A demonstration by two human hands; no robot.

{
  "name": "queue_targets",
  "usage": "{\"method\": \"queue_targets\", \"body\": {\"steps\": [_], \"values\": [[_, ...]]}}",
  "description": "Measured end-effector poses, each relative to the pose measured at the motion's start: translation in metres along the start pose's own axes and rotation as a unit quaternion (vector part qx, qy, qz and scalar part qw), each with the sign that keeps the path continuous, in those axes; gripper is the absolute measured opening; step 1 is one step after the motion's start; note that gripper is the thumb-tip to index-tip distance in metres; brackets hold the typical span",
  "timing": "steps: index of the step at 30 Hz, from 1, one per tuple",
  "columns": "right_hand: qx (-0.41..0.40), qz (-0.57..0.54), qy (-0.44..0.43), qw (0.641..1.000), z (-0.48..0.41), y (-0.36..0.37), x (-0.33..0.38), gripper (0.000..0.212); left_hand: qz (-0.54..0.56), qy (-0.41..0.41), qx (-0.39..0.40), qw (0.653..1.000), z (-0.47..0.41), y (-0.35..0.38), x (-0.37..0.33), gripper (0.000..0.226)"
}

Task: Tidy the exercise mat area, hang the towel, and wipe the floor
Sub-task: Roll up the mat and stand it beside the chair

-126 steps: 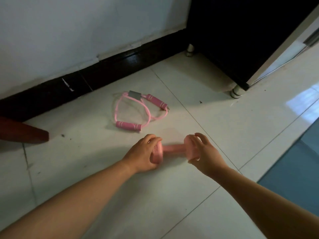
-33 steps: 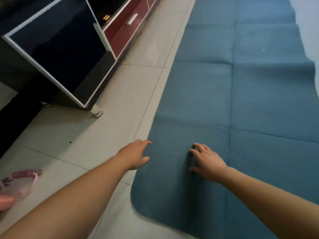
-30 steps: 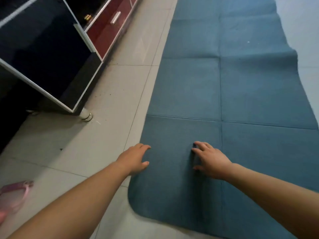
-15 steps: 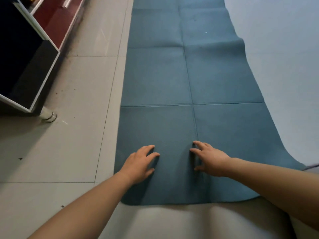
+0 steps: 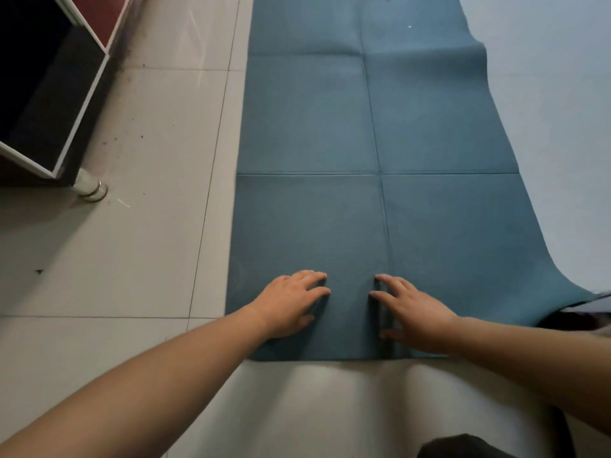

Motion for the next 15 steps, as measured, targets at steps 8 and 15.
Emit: {"method": "queue_targets", "body": {"steps": [8,15], "values": [[-0.004,0.006,-0.018,1.000,0.012,0.017,0.007,0.090,0.039,-0.031,-0.021,0.999,0.006,0.010,-0.013,0.058],[0.002,0.031,-0.035,0.999,0.018,0.025,0.003,0.100,0.019,-0.003,0.029,0.999,0.005,0.017,-0.046,0.066]]}}
Point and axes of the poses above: each hand's wrist, its own z-axis away from the middle knuckle, its own y-axis out of the palm, x = y × z, the point moved 2 cm from there along -z, towards the middle knuckle, and after that the axes turned 5 degrees about -z, right-handed, at the moved point
